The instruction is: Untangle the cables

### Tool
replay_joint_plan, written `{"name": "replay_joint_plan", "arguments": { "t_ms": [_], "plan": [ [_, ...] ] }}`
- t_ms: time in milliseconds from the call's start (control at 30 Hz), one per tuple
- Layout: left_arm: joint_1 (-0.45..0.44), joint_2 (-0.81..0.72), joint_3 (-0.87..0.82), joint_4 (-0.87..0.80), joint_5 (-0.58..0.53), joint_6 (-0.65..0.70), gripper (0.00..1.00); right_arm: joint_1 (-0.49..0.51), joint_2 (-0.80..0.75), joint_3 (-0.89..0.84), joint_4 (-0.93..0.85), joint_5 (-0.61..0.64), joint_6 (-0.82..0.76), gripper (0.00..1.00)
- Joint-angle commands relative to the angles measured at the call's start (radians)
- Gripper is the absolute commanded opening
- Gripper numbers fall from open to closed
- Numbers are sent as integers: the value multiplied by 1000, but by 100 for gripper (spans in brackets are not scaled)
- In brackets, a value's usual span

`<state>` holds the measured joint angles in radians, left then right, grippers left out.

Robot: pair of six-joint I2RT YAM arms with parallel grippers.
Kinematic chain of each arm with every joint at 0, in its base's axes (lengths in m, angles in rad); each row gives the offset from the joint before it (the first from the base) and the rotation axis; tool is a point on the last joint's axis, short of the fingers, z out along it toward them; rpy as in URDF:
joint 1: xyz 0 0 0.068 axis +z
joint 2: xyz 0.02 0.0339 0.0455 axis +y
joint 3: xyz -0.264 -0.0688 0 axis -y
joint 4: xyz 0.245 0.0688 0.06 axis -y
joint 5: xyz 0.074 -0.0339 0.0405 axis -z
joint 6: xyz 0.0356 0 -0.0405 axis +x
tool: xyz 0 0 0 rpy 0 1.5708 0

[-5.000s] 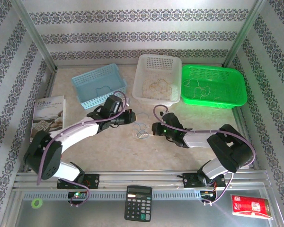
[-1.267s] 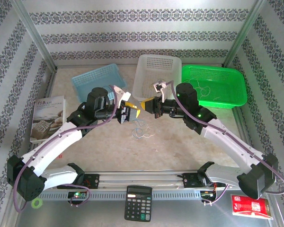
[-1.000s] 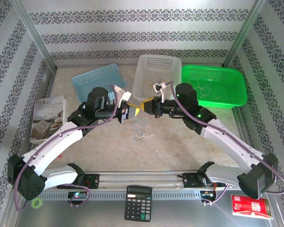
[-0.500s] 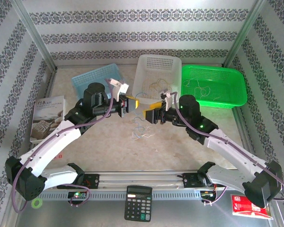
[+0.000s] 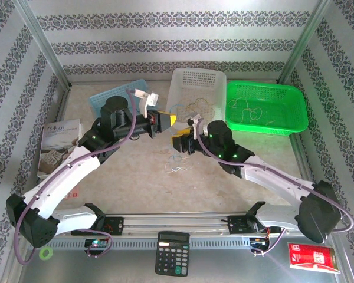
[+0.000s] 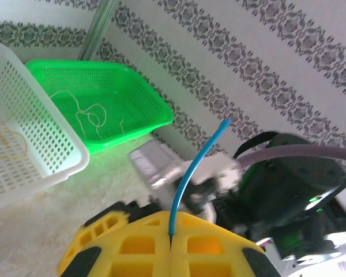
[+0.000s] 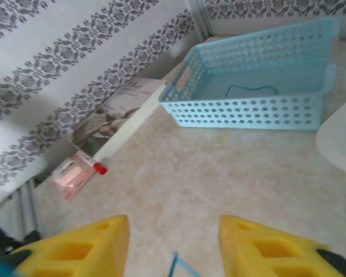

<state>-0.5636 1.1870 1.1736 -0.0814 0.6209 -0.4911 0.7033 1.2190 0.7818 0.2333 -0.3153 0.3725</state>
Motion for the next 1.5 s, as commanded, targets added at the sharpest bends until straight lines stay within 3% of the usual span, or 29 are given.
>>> {"name": "replay_joint_plan", "arguments": {
  "t_ms": [0, 67, 133, 667, 733, 867, 933, 1233, 1467],
  "plan": [
    [-7, -7, 60, 83, 0, -77, 0, 7, 50, -29, 164, 81, 25, 28],
    [-7, -11, 86, 97, -14, -105, 0, 7, 80, -44, 209, 94, 45, 18],
    [-8, -14, 114, 116, -25, -134, 0, 7, 109, -65, 253, 114, 65, 14],
    [-6, -9, 274, 233, -88, -288, 0, -3, 283, -165, 431, 232, 157, 3],
    [-8, -6, 286, 242, -83, -301, 0, -4, 301, -168, 447, 234, 165, 10],
    [-8, 1, 296, 265, -69, -329, 0, -3, 329, -165, 463, 234, 177, 39],
    [-7, 3, 296, 275, -65, -339, 0, -3, 342, -164, 467, 237, 180, 46],
    [-7, -2, 340, 242, -83, -321, 0, -7, 416, -174, 506, 245, 209, 46],
    [1, 19, 451, 93, -121, -177, 0, -10, 440, -213, 557, 237, 238, 46]
  ]
}}
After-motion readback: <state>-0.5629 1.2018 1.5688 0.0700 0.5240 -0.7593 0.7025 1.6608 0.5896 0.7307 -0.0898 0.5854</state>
